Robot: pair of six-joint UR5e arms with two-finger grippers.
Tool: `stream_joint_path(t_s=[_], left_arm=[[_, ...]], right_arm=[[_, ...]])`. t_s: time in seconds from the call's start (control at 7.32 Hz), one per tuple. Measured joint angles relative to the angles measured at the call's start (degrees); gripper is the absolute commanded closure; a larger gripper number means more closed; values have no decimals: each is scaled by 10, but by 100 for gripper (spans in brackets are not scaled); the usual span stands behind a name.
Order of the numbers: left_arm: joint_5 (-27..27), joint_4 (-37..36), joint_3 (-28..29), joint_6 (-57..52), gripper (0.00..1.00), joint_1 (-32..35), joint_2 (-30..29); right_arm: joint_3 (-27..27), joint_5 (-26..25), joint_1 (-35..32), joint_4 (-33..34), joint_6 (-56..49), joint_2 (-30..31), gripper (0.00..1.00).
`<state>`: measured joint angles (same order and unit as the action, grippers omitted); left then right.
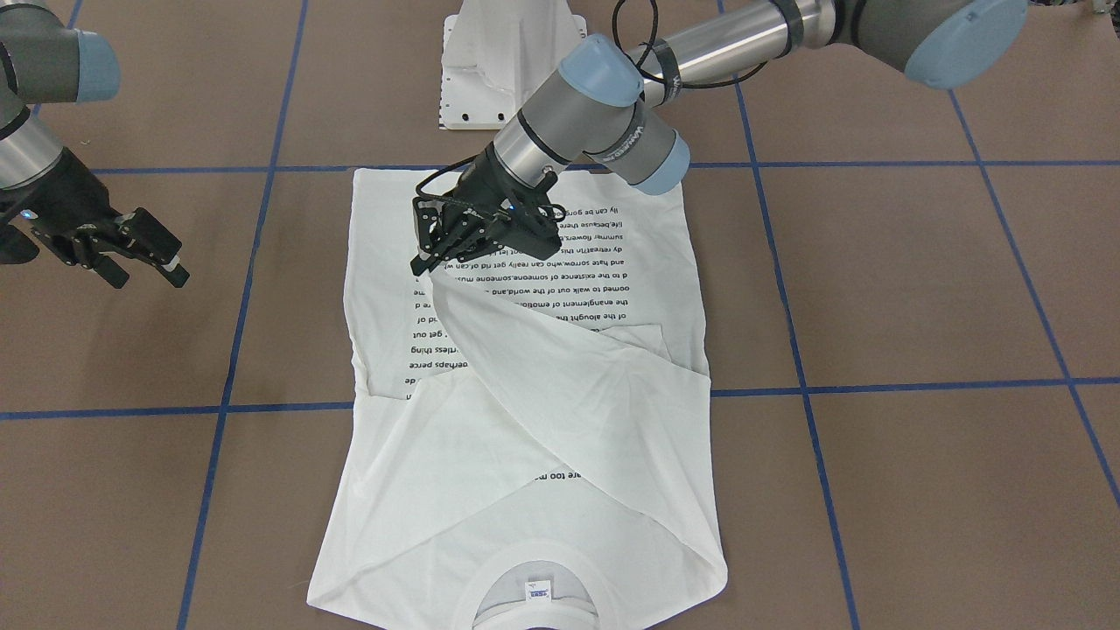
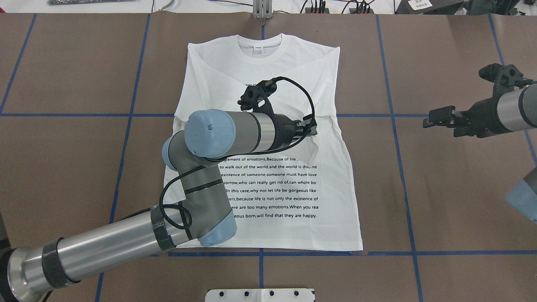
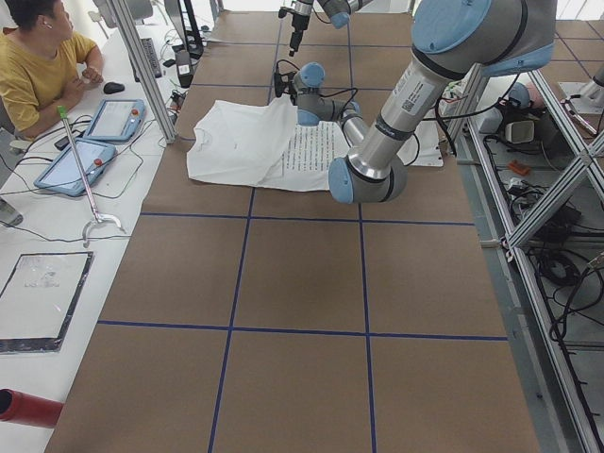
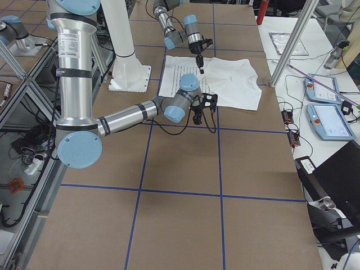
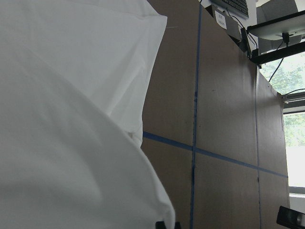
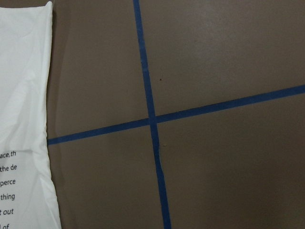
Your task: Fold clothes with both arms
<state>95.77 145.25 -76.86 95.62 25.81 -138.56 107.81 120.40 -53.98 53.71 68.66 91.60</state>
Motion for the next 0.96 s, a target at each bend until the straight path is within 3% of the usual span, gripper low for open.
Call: stream_joint_path(t_s=[0.14, 0.27, 0.41, 0.68, 0.96], left_arm=[[-15, 1, 10, 0, 96, -9, -2], [-29, 3, 23, 0, 53, -16, -7], [-39, 4, 37, 0, 28, -19, -17], [-48, 1, 60, 3, 9, -20, -41], [-52, -3, 56, 7, 10, -20, -47]], right_arm=[[-3, 0, -2, 0, -5, 0, 1], [-5, -1, -2, 0, -7, -2, 1], [-7, -1, -2, -1, -8, -3, 1], [-7, -1, 0, -1, -1, -7, 0], [-2, -1, 16, -17, 33, -10, 0]])
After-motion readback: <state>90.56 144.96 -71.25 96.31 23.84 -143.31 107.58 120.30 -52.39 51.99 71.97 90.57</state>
